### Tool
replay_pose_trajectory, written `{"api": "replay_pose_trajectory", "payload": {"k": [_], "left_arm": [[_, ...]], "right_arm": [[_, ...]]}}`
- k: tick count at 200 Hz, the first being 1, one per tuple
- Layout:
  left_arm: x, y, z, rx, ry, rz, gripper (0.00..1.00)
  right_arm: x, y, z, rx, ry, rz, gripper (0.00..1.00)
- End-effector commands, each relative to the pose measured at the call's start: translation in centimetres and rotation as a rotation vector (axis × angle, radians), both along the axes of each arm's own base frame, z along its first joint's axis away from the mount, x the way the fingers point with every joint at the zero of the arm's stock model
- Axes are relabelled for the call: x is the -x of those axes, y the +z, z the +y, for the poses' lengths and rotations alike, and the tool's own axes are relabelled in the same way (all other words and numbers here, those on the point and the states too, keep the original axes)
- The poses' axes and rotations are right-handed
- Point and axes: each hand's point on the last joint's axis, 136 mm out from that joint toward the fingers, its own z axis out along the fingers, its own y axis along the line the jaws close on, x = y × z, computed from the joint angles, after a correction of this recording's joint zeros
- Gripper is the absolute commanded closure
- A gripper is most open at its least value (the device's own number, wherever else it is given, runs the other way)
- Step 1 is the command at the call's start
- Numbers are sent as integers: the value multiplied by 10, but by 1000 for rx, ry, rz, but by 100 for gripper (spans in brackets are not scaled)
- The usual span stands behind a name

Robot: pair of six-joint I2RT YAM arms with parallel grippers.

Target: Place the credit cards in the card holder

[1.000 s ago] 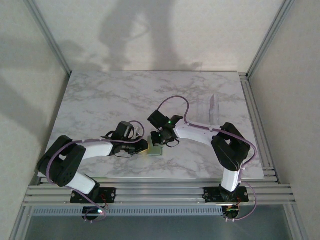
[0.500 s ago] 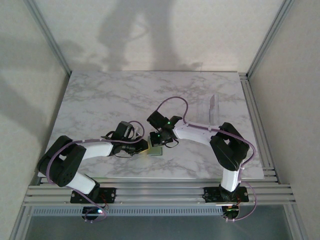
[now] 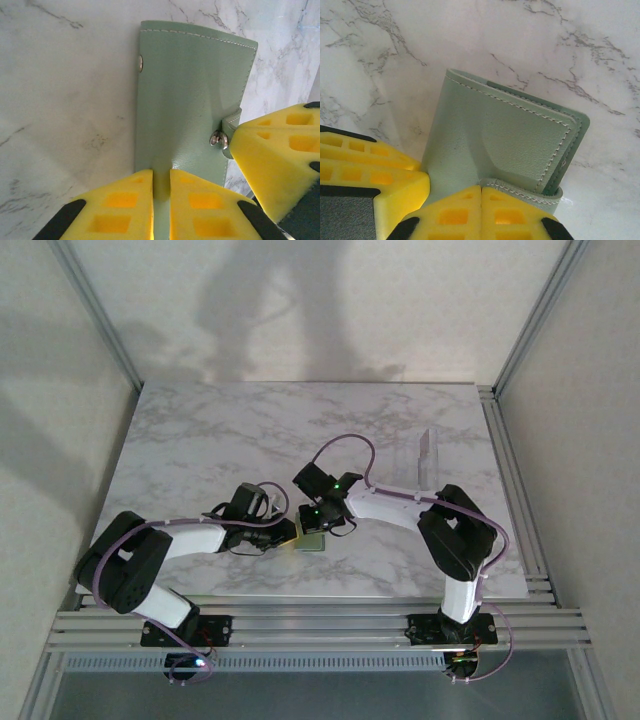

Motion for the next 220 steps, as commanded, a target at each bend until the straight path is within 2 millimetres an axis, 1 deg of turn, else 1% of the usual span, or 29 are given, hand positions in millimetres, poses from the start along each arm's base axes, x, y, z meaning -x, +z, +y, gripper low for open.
{"api": "replay_pose_trajectory", "payload": {"k": [1,45,76,102,145,167,185,196,208,220], "left_arm": [[4,-1,-4,12,-14,13,87],[3,-1,-4,13,-12,11,87],[4,-2,-3,10,-10,12,87],[4,-2,-2,8,-6,10,88],[3,-1,1,13,7,5,88],[1,0,3,16,16,3,88],[-1,4,5,21,23,-5,88],[-5,10,8,25,37,-23,88],[-12,20,13,40,59,-55,87],[-21,31,21,50,90,-86,85]], "right_arm": [[14,-20,-4,64,18,31,100],[19,-27,-2,87,19,44,100],[26,-32,-7,124,12,55,100],[33,-47,-19,184,-4,93,100],[48,-79,-47,308,-47,163,100],[54,-90,-56,350,-75,198,100],[53,-87,-56,344,-84,193,100],[48,-77,-51,319,-81,170,100],[40,-61,-42,281,-67,132,100],[31,-42,-30,237,-48,88,88]]}}
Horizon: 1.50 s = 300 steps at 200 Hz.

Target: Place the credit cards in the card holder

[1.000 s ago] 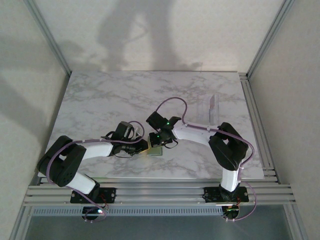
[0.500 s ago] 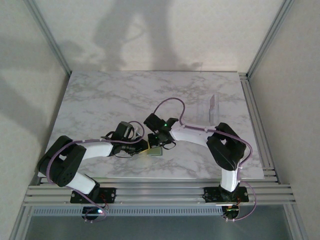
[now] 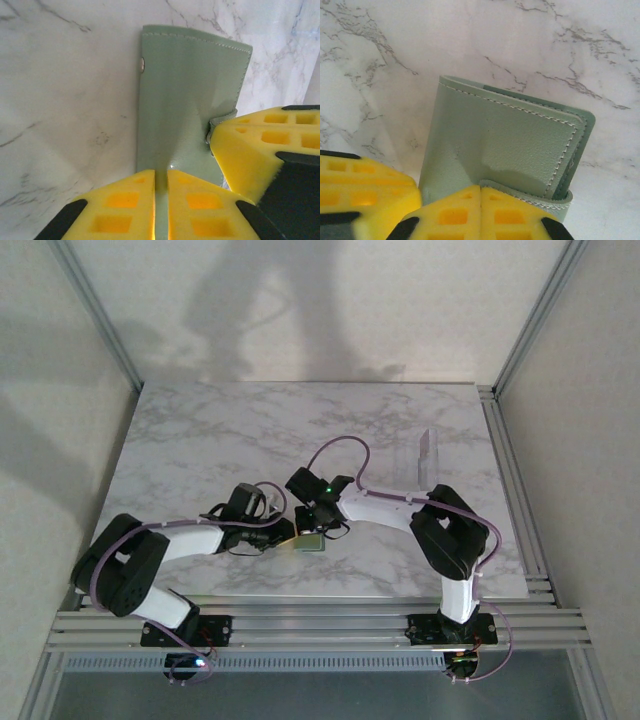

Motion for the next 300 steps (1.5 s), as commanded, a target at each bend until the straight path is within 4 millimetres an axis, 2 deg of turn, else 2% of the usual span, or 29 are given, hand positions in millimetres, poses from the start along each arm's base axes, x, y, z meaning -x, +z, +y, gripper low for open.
{"api": "replay_pose_trajectory", "payload": {"k": [1,24,37,57,65,72,77,86,96,110,118,133,147,168,182,197,218,234,257,271,273,277,290,300], "left_arm": [[-17,26,13,35,58,-76,84],[-36,45,34,10,130,-133,83],[-47,55,47,-11,179,-157,83],[-65,71,69,-60,273,-193,77],[-73,80,78,-84,310,-215,69],[-79,91,85,-111,337,-246,57],[-84,99,90,-133,357,-272,47],[-91,113,98,-171,385,-311,39],[-98,129,106,-210,412,-356,20],[-104,148,117,-256,457,-414,3],[-107,157,126,-288,495,-446,0],[-109,170,143,-354,559,-506,0],[-107,181,159,-416,618,-560,0],[-105,194,171,-478,647,-646,0],[-102,201,187,-552,713,-684,0],[-93,208,210,-627,822,-709,0],[-79,214,231,-648,938,-768,0],[-74,213,231,-622,942,-818,0],[-74,196,235,-666,938,-826,0],[-79,182,233,-689,895,-851,0],[-80,181,232,-687,883,-860,0],[-82,176,230,-684,856,-874,0],[-84,166,227,-657,824,-888,0],[-85,168,231,-636,852,-897,0]], "right_arm": [[29,-32,-34,183,34,100,87],[6,10,-23,139,18,-20,83],[-8,37,-17,103,11,-97,73],[-25,82,-10,5,-10,-214,69],[-31,100,-12,-26,-19,-267,65],[-36,117,-18,-43,-31,-320,60],[-40,129,-23,-52,-38,-362,53],[-45,149,-33,-68,-38,-441,38],[-50,167,-53,-60,-66,-521,21],[-55,184,-81,-60,-99,-595,12],[-57,189,-99,-64,-121,-612,10],[-60,190,-135,-47,-173,-628,3],[-62,183,-170,-19,-218,-631,1],[-59,169,-209,-47,-269,-625,1],[-55,161,-218,-71,-203,-690,1],[-52,153,-238,-47,-206,-776,1],[-47,143,-250,-8,-124,-894,1],[-42,129,-259,22,-92,-871,1],[-40,98,-269,68,-78,-759,1],[-47,85,-272,44,-99,-740,1],[-45,74,-273,42,-99,-720,1],[-45,67,-273,21,-102,-707,1],[-51,58,-269,-62,-118,-681,1],[-53,54,-262,-127,-97,-664,1]]}}
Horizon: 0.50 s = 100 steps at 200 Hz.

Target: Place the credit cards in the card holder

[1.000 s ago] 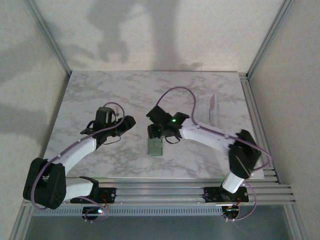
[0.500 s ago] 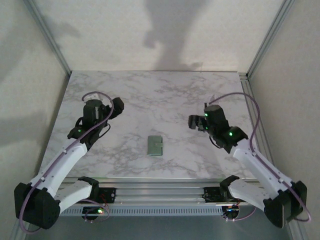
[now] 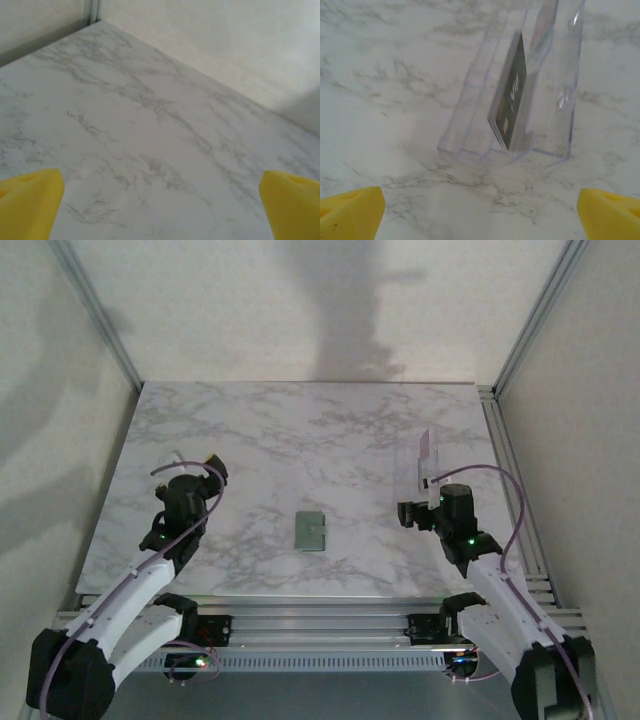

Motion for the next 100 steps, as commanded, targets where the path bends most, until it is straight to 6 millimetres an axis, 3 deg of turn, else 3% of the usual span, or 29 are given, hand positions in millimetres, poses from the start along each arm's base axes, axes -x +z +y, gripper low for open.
{"api": "replay_pose_trajectory", "payload": {"k": [1,48,53,100], "left_arm": [[-8,13,2,-10,-29,-99,0],[-17,4,12,-49,-31,-35,0],[-18,3,12,-43,-32,-36,0],[-18,-8,24,-34,-1,-35,0]], "right_arm": [[-7,-8,21,-134,117,-3,1],[-17,-19,26,-200,158,73,1],[-26,-7,28,-207,170,47,1],[-61,-6,21,-127,181,-5,1]]}}
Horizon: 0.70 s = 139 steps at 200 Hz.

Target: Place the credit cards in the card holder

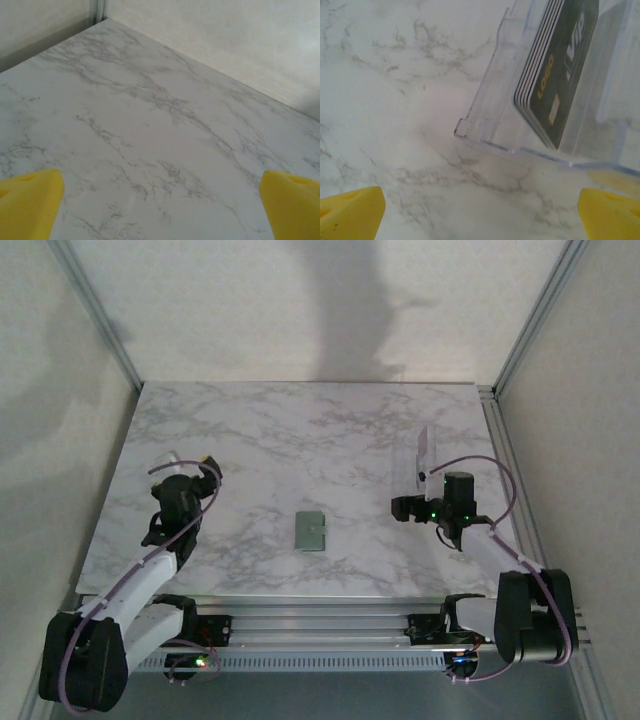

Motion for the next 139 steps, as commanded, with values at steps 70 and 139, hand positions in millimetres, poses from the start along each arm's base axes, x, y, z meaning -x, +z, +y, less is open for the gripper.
{"api": "replay_pose_trajectory", "payload": {"k": [70,139], "left_arm": [[1,2,30,-207,79,-98,0],[-6,-19,16,-289,-41,-148,0]], "right_arm": [[-62,30,-5,100,40,-342,1],[-44,39,-44,151,-203,-455,1]]}}
